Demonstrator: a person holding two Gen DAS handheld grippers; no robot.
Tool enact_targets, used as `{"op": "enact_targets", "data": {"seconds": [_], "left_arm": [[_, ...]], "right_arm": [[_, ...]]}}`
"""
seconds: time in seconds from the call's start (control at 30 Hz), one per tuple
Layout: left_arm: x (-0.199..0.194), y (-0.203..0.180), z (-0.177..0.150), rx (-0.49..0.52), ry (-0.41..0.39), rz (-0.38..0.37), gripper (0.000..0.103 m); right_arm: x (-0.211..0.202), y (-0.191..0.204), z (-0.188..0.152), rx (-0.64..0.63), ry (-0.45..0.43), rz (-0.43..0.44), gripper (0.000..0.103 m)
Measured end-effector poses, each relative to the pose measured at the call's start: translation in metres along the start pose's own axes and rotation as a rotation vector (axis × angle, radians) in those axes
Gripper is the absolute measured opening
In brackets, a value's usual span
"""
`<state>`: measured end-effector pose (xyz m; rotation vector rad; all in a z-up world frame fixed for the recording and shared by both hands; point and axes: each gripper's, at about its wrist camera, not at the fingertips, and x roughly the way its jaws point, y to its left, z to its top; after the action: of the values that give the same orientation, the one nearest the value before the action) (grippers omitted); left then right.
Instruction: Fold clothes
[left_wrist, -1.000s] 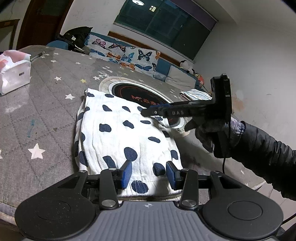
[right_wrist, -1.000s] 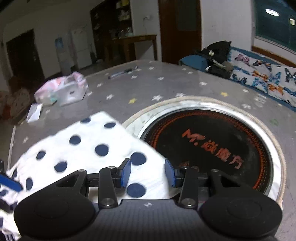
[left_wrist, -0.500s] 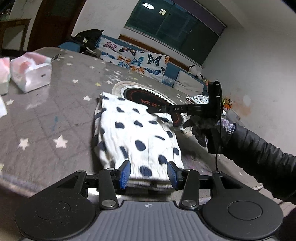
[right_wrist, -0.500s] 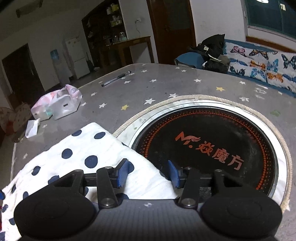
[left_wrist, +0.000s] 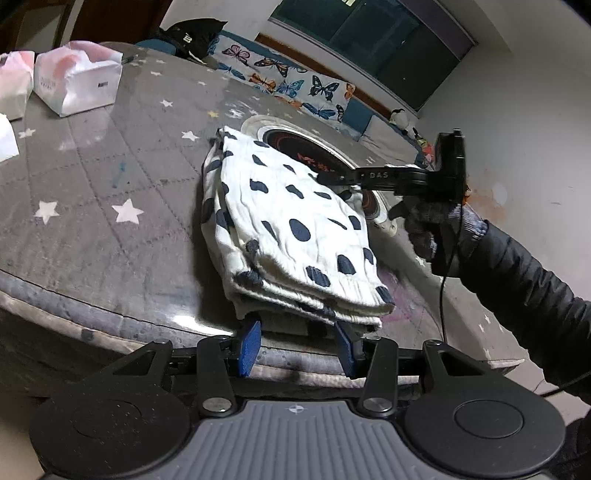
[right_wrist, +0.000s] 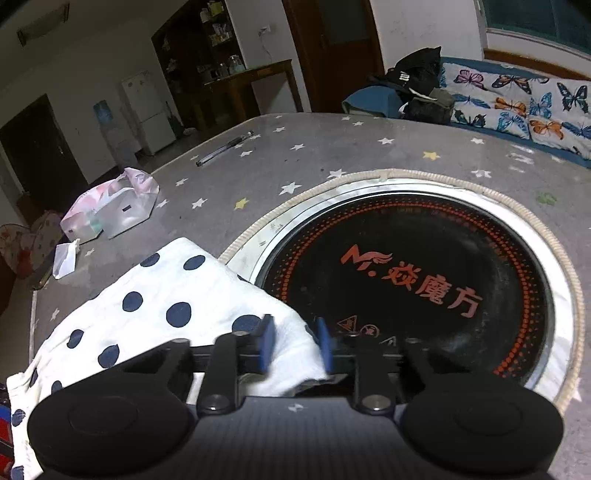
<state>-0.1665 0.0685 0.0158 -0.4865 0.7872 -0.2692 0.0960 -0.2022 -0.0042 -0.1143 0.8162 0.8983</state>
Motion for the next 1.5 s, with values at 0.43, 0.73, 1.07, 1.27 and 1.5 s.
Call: {"op": "enact_targets", "data": {"seconds": [0.43,0.73,1.07,1.27,1.5], "left_arm": [[0.028,0.015,0.033,0.07,-0.046,0.011,0.047],[0.071,0.018,0.075,0.129,-0.045,-0.023,0.047],[0.09,0.032,0.104,0.116,-0.021,-0.056,0.047],[0.07,0.04,0.095,0.061,-0.052,-0.012,0.051],[0.051,0.042,0.091,-0.008,-0.082,0.024,0.053]], "right_arm": [[-0.055,-0.008,-0.034,0.023,-0.042,-0.211,0.01],[-0.098,-0.017,-0.074,0.108,-0.073,-0.361,0.005],[-0.13,0.024,-0.086,-0.04,-0.147,-0.335,0.023],[-0.111,0.093,-0.076,-0.343,-0.121,-0.166,0.043],[-0.067,0.16,-0.078,-0.693,-0.043,-0.064,0.046]]}}
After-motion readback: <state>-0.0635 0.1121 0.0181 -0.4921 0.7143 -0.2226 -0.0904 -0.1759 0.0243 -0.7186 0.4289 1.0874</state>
